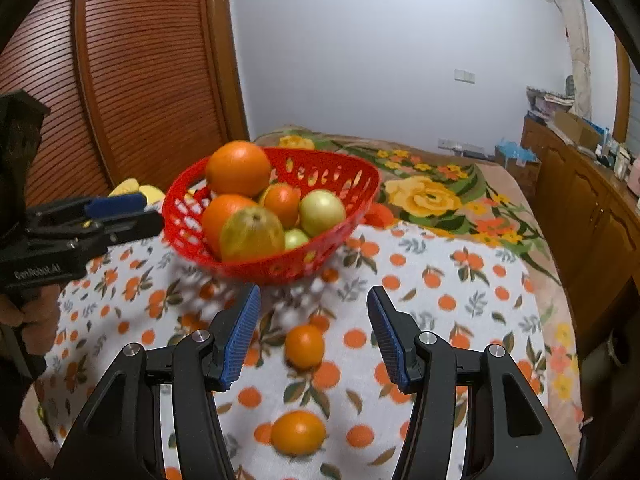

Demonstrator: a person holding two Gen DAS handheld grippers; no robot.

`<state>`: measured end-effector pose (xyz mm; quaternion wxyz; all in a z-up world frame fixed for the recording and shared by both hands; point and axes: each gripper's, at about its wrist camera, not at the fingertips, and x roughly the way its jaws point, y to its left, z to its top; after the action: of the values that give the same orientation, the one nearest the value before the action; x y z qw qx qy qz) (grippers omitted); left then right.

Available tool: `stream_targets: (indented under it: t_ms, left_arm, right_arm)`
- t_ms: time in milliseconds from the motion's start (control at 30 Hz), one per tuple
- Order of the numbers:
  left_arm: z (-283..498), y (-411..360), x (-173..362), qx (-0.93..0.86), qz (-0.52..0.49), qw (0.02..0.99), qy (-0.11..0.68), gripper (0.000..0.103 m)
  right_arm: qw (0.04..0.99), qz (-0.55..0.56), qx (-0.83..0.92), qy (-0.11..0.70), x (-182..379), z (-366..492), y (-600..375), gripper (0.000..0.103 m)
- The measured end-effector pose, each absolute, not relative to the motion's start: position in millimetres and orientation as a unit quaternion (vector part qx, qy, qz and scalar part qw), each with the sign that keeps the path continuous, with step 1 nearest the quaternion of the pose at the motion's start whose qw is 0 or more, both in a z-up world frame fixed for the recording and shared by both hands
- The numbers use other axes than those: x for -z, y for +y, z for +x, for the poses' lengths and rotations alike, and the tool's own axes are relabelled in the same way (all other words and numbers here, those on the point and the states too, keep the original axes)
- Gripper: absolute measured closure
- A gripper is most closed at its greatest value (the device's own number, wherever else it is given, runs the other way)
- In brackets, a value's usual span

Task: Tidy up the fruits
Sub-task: 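Withdraw both open tools from the basket toward the remaining mandarins, then close the right tool on a mandarin while the left tool closes on another mandarin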

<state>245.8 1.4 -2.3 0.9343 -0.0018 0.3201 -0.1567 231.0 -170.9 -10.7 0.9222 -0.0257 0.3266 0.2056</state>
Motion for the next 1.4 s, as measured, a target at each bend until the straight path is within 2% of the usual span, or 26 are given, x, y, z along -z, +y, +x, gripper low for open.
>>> stream_targets:
  t_ms: [233, 367, 867, 1167, 1233, 1400]
  left_arm:
    - [229, -9, 8, 0.176, -0.001, 0.931, 0.32, 0.041]
    - [226, -18, 19, 0.184, 0.005, 0.927, 0.328, 0.036]
    - [232, -36, 57, 0.191, -0.006, 0.911, 0.364, 0.035]
    - [238, -40, 71, 0.193, -0.008, 0.905, 0.38, 0.035]
    - [239, -41, 73, 0.194, -0.008, 0.903, 0.383, 0.035]
    - [243, -51, 74, 0.2, -0.001, 0.9, 0.388, 0.035]
  right_arm:
    - [0.914, -0.028, -0.211, 0.345, 31, 214, -171, 0.046]
    - [0.908, -0.034, -0.214, 0.357, 43, 206, -171, 0.046]
    - [0.891, -0.036, -0.212, 0.4, 79, 200, -174, 0.046]
    - [0.882, -0.03, -0.221, 0.414, 86, 202, -174, 0.058]
    - [0.881, -0.029, -0.227, 0.415, 86, 201, -173, 0.066]
    - [0.884, -0.042, -0.223, 0.408, 84, 197, -173, 0.067]
